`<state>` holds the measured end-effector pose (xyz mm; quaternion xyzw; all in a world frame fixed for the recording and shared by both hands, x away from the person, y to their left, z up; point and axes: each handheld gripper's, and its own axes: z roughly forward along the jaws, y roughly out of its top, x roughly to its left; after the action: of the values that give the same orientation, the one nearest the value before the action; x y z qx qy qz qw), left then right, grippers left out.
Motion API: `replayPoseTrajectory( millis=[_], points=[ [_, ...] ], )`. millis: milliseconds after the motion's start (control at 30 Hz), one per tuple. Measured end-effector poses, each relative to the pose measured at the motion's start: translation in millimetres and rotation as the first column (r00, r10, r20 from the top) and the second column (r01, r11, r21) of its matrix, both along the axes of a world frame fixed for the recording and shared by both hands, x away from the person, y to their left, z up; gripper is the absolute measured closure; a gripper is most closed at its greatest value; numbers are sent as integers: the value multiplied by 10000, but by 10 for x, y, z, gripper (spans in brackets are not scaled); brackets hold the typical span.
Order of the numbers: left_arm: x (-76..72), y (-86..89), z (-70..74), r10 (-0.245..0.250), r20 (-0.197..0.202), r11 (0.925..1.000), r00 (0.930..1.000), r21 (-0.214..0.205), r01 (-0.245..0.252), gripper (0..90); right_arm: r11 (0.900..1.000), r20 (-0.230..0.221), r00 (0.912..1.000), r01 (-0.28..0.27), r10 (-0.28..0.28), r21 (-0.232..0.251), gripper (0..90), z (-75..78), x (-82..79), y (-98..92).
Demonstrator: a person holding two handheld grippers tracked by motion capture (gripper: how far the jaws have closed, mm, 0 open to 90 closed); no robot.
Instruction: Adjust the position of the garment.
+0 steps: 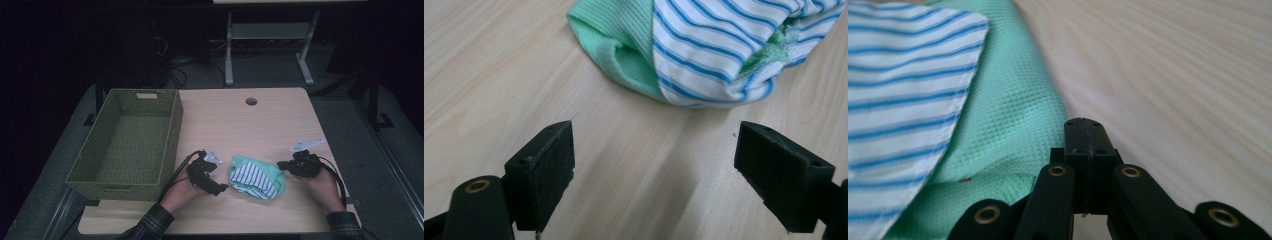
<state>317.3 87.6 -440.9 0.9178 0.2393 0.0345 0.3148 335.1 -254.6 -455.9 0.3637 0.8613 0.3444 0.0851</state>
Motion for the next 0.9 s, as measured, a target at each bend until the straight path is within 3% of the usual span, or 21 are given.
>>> replayPoseTrajectory(
  millis=[300, 633, 767, 900],
  points=[
    [-9, -4, 17, -108, -7, 9999, 9999, 18, 108, 161, 9997, -202, 9996, -214, 216, 122, 898, -34, -230, -27],
    [-16, 5, 38, -23, 50, 10000, 10000, -86, 23, 161, 9958, -279, 9955, -896, 900, 176, 898, -46, -538, 93],
    [-15, 13, 54, -45, 75, 10000, 10000, -60, 46, 161, 9965, -51, 9970, -774, 776, 324, 898, -13, -581, 63],
    [-7, 21, 77, -100, 127, 9999, 9999, -61, 101, 161, 9984, 328, 9993, -182, 165, 526, 896, 23, -560, -27]
  ],
)
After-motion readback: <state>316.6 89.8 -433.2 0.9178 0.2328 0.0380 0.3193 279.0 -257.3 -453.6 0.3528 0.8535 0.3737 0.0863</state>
